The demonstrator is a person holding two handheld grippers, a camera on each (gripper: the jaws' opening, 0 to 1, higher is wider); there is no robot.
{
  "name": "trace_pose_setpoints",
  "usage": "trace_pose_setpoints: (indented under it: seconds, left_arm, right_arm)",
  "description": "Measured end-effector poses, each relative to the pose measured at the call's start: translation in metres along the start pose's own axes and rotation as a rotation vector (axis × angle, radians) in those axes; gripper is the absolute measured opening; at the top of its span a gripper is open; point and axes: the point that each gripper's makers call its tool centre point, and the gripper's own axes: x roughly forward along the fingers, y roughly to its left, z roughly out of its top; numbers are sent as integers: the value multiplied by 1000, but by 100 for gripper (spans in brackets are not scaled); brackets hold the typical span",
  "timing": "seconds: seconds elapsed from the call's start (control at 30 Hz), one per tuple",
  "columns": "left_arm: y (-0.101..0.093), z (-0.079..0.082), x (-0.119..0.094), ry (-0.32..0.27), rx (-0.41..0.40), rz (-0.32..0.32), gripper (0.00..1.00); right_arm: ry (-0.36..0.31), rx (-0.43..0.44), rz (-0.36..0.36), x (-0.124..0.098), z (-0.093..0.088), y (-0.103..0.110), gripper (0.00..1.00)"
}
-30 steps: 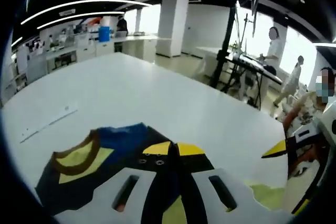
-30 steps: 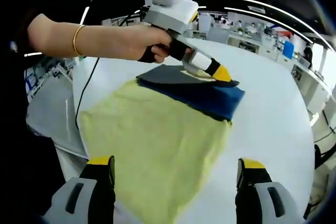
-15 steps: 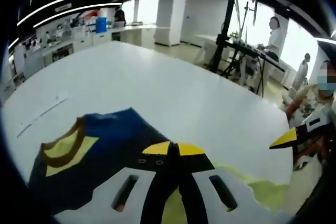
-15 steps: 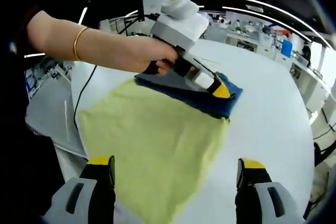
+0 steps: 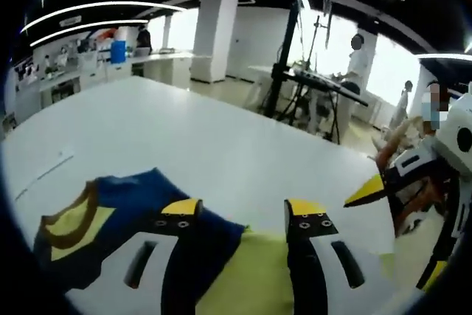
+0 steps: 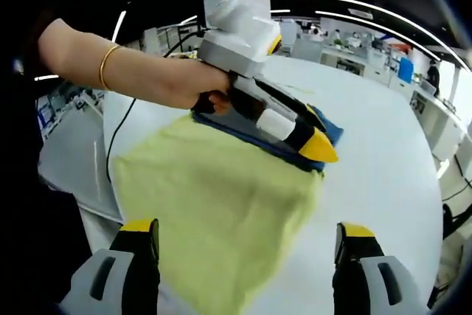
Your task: Fold the garment on the visible template until the final outline fits inside the template.
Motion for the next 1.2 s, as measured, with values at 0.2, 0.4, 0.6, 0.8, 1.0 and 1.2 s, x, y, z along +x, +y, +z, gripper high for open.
trace_pose_setpoints:
  seconds: [0.2, 0.4, 0.6, 0.8, 1.0, 1.2]
  left_arm:
    - [-5, -1, -22, -2, 66, -39, 63]
    - [-3, -5, -47, 1, 106, -40, 75]
    - [0, -18, -76, 1, 99, -31, 86]
    - [5, -34, -100, 24, 70, -8, 95]
    - [-3, -48, -121, 42, 74, -16, 99]
    - [-12, -55, -137, 34, 63, -25, 99]
  right_arm:
    - [10, -42, 47, -1, 8, 5, 99]
    - [29, -87, 99, -2, 13, 11, 99]
    - [59, -143, 130, -5, 13, 14, 99]
    - [91, -198, 163, -7, 11, 21, 99]
    - [143, -266, 204, -11, 3, 28, 97]
    - [169, -300, 206, -15, -2, 28, 95]
